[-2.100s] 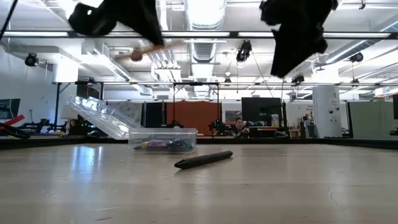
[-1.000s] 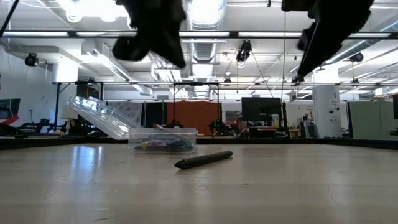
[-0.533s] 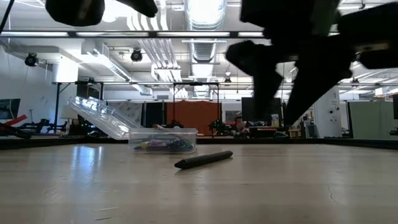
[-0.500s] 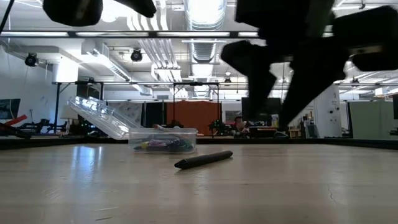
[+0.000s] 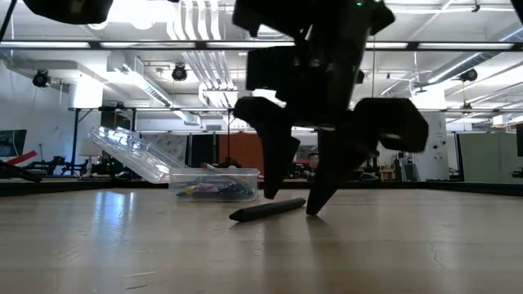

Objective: Pick & place school supplies into a supply box
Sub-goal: Put the black pen into the transparent supply box

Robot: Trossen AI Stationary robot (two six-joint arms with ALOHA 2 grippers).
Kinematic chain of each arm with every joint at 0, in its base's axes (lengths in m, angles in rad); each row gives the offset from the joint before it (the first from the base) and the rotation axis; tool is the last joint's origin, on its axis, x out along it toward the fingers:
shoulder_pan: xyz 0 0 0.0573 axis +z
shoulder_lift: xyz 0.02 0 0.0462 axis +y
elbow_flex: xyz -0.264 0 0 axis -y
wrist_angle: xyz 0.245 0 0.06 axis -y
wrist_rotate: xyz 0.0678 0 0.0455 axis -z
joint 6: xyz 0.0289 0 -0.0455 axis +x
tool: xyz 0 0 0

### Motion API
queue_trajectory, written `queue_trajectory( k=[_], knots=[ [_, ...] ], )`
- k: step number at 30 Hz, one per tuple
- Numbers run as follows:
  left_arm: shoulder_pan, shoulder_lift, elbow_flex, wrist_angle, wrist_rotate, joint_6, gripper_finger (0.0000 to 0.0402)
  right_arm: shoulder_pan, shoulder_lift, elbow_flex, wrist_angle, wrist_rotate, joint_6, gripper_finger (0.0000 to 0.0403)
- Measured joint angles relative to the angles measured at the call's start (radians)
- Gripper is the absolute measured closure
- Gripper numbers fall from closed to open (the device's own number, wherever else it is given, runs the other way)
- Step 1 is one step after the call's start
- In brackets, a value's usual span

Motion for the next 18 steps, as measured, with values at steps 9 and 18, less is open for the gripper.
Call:
queue_trajectory(
  k=[9,18],
  knots=[
    [-0.004,0.0,0.0,-0.005,-0.007,-0.008,0.0401,-0.076,0.063,0.058,-0.093,-0.081,0.075,0.0233],
    [-0.004,0.0,0.0,-0.006,-0.008,0.015,0.0401,-0.09,0.059,0.021,-0.201,-0.225,0.261,0.0377]
  ],
)
